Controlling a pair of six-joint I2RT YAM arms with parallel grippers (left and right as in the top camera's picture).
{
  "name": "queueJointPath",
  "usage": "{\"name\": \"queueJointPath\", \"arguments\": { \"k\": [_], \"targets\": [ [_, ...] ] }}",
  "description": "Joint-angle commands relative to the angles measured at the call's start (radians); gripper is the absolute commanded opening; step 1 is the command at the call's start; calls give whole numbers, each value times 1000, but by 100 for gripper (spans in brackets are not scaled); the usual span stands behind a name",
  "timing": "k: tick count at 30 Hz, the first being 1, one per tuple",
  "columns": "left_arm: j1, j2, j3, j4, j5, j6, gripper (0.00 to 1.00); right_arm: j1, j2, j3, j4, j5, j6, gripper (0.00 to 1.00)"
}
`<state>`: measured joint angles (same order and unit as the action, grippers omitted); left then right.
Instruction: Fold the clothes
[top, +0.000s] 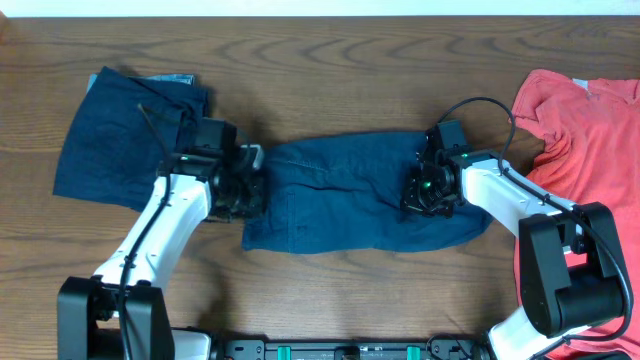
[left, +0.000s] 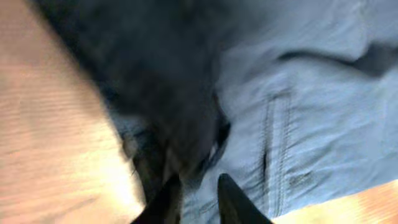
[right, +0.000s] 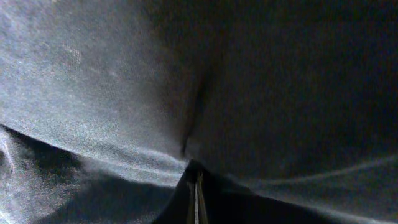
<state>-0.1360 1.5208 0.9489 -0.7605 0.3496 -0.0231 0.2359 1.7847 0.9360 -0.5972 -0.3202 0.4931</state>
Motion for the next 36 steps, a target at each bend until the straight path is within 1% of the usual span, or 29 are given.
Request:
{"name": "queueJointPath", "arguments": {
  "k": [1, 3, 4, 5, 6, 7, 9, 10, 11, 12, 13, 15, 16, 18, 20, 22, 23, 25, 27, 29, 33, 36],
  "targets": [
    [51, -44, 39, -58, -62, 4, 26, -13, 55, -58, -21, 204, -1, 6],
    [89, -87, 72, -108, -108, 4, 27, -13, 55, -58, -21, 204, -1, 6],
    [106, -106, 84, -122, -117, 4, 29, -12, 55, -58, -21, 204, -1, 6],
    [121, -126, 93, -129, -115, 4, 34, -12, 55, -58, -21, 204, -1, 6],
    [133, -149, 98, -130, -101, 4, 47, -12, 55, -58, -21, 204, -1, 7],
    [140, -171, 98, -127, -72, 4, 59, -13, 55, -58, -21, 204, -1, 7],
    [137, -198, 98, -121, -1, 4, 65, -13, 55, -58, -21, 204, -1, 8],
    [130, -203, 98, -117, 45, 4, 66, -13, 55, -58, -21, 204, -1, 8],
    [119, -202, 96, -108, 92, 4, 65, -13, 55, -58, -21, 204, -1, 8],
    [99, -196, 91, -90, 140, 5, 59, -12, 55, -58, -21, 204, -1, 9],
    [77, -187, 85, -68, 161, 5, 51, -12, 55, -58, -21, 204, -1, 9],
    [18, -153, 67, -8, 157, 19, 29, -12, 55, -58, -21, 204, -1, 9],
    [-8, -131, 57, 23, 142, 27, 21, -12, 55, -58, -21, 204, -1, 9],
    [-56, -71, 37, 99, 64, 26, 8, -12, 55, -58, -21, 204, -1, 9],
    [-80, -1, 26, 162, -33, 18, 6, -12, 55, -58, -21, 204, -1, 9],
    [-85, 99, 25, 214, -129, -23, 6, -12, 55, -58, -21, 204, -1, 9],
    [-79, 138, 25, 223, -167, -49, 6, -12, 55, -58, -21, 204, -1, 9],
    [-56, 215, 25, 216, -249, -143, 6, -12, 55, -58, -21, 204, -1, 9],
    [-23, 275, 25, 193, -265, -203, 6, -12, 55, -58, -21, 204, 0, 8],
    [11, 313, 25, 174, -264, -236, 6, -13, 55, -58, -23, 204, 0, 8],
    [61, 312, 27, 151, -258, -240, 6, -13, 55, -58, -26, 199, -2, 7],
    [80, 273, 51, 115, -217, -212, 6, -13, 51, -52, -20, 147, -111, 6]
  ]
}}
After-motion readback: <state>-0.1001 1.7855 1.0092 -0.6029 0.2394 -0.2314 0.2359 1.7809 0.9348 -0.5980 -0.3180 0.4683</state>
